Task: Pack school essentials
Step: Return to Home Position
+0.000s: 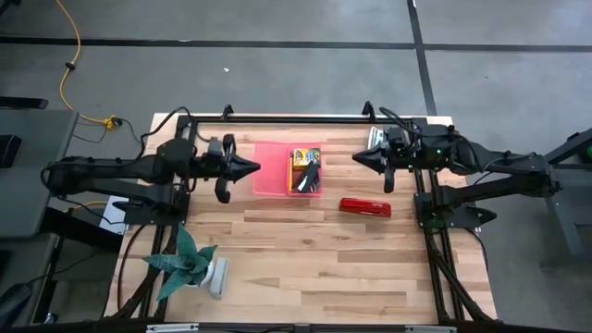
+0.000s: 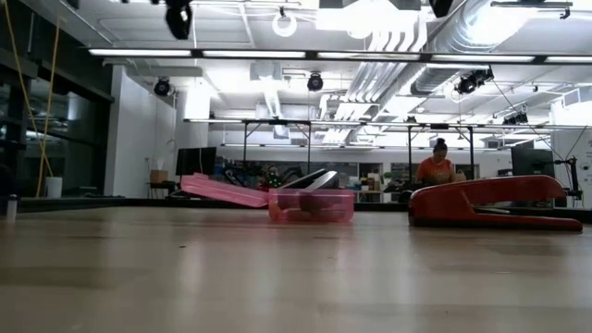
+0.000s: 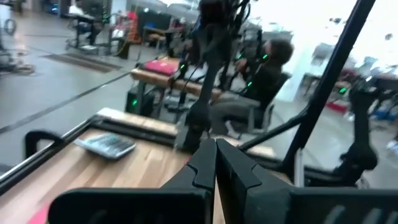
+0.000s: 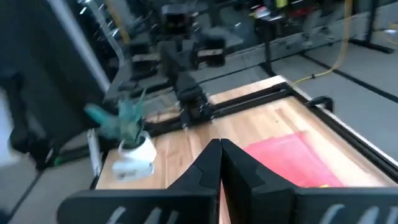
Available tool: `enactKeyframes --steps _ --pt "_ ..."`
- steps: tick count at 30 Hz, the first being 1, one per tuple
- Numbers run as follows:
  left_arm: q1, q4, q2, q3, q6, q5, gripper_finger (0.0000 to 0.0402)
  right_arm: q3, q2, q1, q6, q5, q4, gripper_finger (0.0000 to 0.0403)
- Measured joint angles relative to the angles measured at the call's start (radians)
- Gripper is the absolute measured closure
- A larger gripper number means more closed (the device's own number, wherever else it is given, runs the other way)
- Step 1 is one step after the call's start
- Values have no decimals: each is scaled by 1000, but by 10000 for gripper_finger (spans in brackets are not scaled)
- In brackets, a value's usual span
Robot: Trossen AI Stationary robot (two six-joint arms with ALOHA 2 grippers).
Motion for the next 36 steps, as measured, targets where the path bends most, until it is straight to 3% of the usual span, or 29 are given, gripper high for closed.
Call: enactKeyframes --steps 3,7,14,24,32,36 --pt "-48 -18 -72 -67 8 -76 402 0 1 0 -48 -76 -27 403" --pt "-97 38 -218 -199 -20 -135 401 0 5 1 35 -107 -46 403" --pt "-126 124 -450 -423 -60 -71 401 0 2 1 137 -138 -12 403" --pt "-126 137 -731 -628 -138 -80 402 0 2 1 174 -130 -3 403" --pt "-125 -207 -837 -629 -98 -101 402 0 -12 1 203 -127 4 403" --pt "-126 -206 -821 -628 -101 -62 402 0 -47 10 201 -128 0 403"
